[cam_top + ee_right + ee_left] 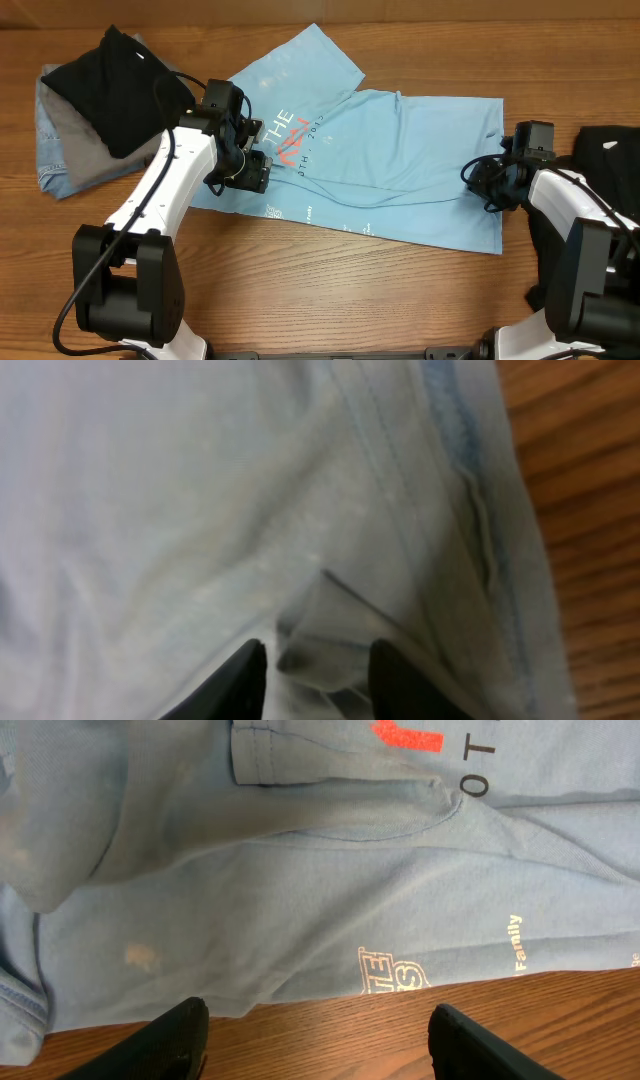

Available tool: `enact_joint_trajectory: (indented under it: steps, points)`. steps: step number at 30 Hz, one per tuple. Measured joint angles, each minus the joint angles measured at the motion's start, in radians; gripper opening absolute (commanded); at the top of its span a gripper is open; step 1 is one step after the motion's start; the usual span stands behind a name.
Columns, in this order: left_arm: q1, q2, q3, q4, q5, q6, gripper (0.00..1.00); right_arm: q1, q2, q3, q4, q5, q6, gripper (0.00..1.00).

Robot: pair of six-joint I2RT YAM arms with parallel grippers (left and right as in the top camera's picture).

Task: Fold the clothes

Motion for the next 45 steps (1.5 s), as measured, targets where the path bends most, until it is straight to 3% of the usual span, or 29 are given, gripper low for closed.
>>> enact_joint_trajectory:
  steps: [9, 16, 19, 23, 28, 45]
  points:
    - [0.000, 0.000, 0.000, 0.000, 0.000, 0.000, 0.74, 0.000, 0.002, 0.006, -0.035, 0.044, 0.003, 0.04]
    - [0.000, 0.000, 0.000, 0.000, 0.000, 0.000, 0.74, -0.030, 0.000, 0.144, -0.191, 0.044, 0.010, 0.04]
    - [0.000, 0.000, 0.000, 0.001, 0.000, 0.000, 0.74, -0.055, 0.000, 0.163, -0.217, -0.063, -0.006, 0.04]
    - [0.000, 0.000, 0.000, 0.002, 0.000, 0.000, 0.74, 0.014, 0.000, 0.162, -0.225, -0.114, -0.015, 0.05]
    - [0.000, 0.000, 0.000, 0.000, 0.000, 0.000, 0.74, 0.095, 0.007, 0.153, -0.222, 0.003, 0.052, 0.05]
    - [0.000, 0.082, -0.001, 0.011, 0.064, 0.000, 0.69, 0.056, 0.079, 0.117, -0.129, 0.246, 0.166, 0.07]
